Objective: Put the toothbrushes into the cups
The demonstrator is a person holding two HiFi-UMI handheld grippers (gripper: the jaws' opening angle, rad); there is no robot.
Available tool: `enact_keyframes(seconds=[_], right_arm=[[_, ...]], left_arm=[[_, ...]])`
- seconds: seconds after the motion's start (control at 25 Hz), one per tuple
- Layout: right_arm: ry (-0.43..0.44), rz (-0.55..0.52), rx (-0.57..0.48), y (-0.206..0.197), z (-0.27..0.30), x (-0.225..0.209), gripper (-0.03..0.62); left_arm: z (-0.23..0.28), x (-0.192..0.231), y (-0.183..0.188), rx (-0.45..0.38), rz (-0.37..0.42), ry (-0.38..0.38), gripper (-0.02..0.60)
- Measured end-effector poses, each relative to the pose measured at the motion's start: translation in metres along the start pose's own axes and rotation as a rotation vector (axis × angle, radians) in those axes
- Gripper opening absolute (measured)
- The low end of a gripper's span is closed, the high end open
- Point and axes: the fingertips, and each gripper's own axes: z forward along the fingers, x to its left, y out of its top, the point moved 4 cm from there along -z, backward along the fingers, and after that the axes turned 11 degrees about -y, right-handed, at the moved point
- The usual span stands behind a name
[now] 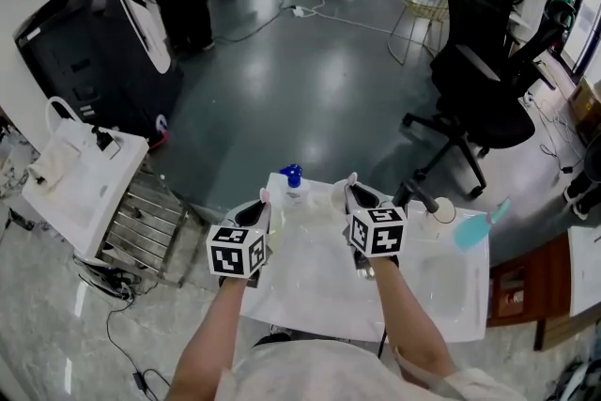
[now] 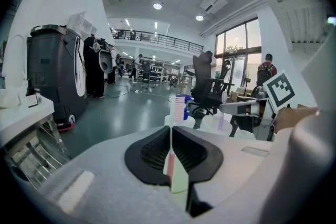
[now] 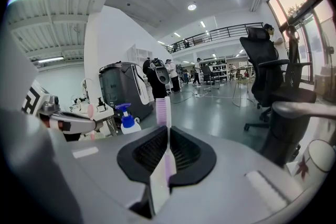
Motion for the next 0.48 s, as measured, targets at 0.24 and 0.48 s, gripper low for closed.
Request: enact_keyframes(seconds=[0.24,0.48], right_arm=[[0.001,0.006,0.007,-0.0010,0.0005,0.0002,0.020],[0.000,0.017,0.004,0.0006,-0.0028,-0.0008,0.025]], left_arm=[[0.0006,0.0003,-0.0005,0.009,-0.002,0.002,0.018],[0.0011,-0.0030,0.0011,0.004,-0.002,-0.014,0.021]])
